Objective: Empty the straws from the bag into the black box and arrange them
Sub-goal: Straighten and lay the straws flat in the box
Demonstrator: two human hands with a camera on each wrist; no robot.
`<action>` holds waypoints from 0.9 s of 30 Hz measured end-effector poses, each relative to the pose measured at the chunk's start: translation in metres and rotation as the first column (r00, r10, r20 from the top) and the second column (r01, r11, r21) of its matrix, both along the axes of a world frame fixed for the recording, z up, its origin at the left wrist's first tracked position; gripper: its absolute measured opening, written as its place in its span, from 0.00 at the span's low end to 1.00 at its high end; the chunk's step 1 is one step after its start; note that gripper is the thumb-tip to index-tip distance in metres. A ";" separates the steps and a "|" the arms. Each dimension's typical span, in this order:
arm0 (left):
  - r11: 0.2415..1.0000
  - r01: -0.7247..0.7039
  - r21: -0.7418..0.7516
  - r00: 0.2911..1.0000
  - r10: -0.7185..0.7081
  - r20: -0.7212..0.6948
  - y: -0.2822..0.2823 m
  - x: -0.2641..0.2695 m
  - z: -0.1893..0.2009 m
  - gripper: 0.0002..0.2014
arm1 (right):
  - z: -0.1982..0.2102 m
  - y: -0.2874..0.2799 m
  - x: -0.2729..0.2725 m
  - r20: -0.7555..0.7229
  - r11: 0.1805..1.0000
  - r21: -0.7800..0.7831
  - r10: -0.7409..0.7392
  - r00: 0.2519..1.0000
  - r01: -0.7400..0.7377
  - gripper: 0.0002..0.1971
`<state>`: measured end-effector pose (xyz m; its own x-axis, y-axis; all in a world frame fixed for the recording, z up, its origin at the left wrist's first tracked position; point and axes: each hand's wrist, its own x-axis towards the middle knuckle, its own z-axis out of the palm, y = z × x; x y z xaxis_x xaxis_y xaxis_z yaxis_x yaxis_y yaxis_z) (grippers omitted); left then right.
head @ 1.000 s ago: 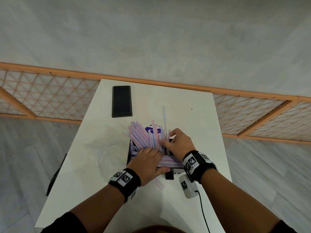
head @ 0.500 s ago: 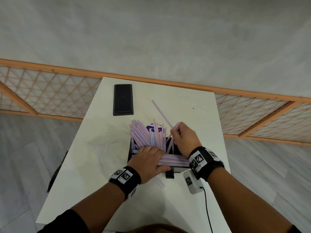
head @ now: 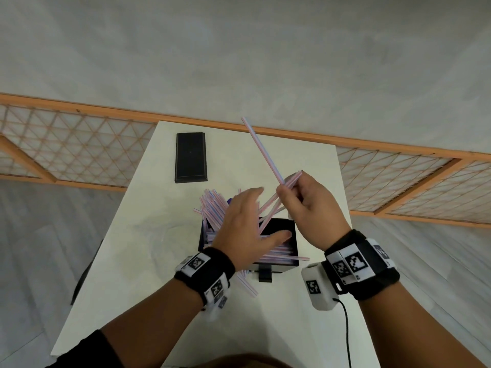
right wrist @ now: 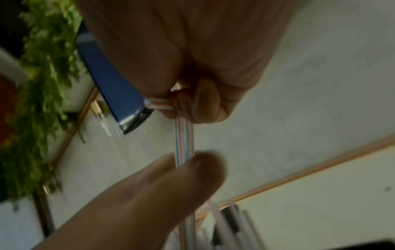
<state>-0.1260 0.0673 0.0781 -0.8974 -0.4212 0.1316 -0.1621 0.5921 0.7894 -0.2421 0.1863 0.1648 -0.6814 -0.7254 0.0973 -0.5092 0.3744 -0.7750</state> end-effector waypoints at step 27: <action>0.706 -0.264 0.657 0.962 0.246 0.123 -0.021 0.050 -0.016 0.16 | -0.068 0.009 0.005 0.029 0.993 0.119 -0.019 0.999 0.016 0.11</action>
